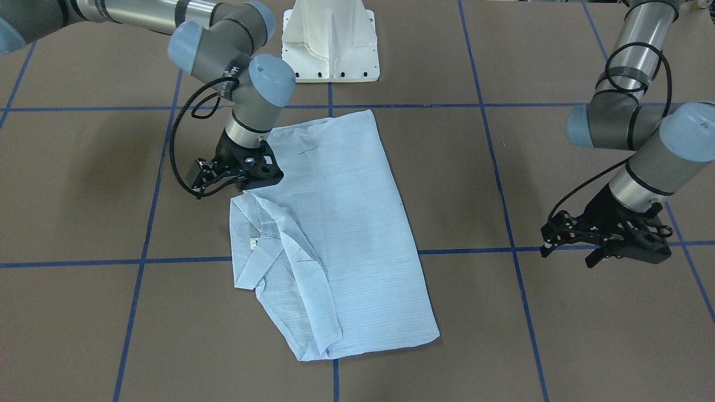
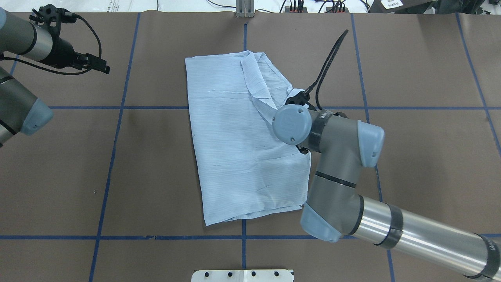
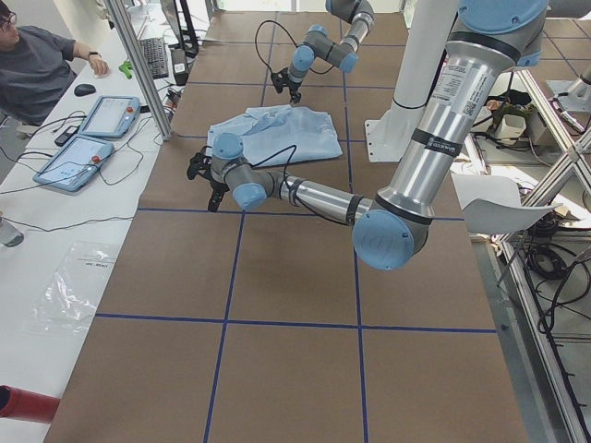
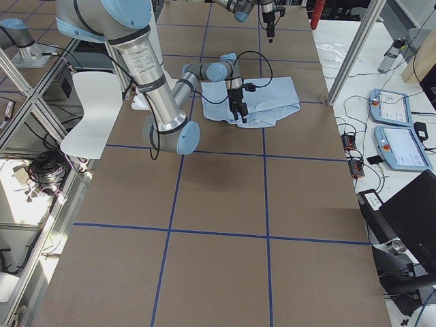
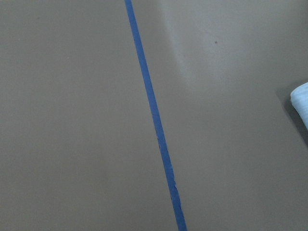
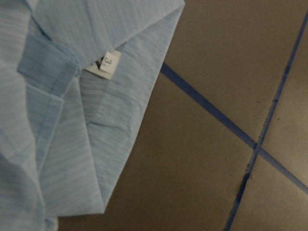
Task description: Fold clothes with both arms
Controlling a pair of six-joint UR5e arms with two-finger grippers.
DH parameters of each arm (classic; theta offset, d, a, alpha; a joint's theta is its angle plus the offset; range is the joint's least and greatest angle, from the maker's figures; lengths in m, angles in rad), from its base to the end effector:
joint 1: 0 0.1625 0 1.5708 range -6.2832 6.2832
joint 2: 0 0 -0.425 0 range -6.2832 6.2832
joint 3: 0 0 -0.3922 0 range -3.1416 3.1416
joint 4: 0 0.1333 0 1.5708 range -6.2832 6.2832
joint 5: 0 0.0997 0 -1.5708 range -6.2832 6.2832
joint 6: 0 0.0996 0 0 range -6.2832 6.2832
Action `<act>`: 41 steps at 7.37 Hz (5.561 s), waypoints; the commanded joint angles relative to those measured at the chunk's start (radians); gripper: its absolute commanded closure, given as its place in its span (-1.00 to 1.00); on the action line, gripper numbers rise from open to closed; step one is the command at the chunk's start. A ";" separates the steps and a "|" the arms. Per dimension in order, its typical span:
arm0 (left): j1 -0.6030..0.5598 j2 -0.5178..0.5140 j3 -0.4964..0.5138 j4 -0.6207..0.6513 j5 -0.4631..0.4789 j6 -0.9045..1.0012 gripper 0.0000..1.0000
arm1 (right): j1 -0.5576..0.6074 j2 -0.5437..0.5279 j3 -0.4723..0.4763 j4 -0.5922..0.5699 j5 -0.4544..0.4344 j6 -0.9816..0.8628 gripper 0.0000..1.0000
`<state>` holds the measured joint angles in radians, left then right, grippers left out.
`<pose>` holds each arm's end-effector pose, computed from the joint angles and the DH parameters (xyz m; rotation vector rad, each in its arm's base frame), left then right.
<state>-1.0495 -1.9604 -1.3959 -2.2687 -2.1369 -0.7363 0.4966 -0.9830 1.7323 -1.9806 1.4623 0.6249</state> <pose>0.2654 -0.6226 0.4446 0.4072 0.9445 0.0625 -0.5027 -0.4363 0.3092 0.3070 -0.1852 -0.4261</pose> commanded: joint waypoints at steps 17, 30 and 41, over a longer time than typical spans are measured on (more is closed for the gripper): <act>0.000 0.001 0.002 0.000 -0.002 0.000 -1.00 | 0.022 0.159 -0.266 0.171 0.017 -0.048 -1.00; 0.615 0.003 -0.506 0.409 0.277 -0.728 -1.00 | 0.165 -0.137 0.110 0.505 0.425 0.407 -1.00; 0.773 -0.055 -0.411 0.400 0.371 -0.850 -0.29 | 0.158 -0.137 0.110 0.505 0.420 0.407 -1.00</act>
<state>-0.2787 -2.0142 -1.8119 -1.8678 -1.7654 -1.5862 0.6551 -1.1198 1.8423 -1.4757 1.8816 1.0328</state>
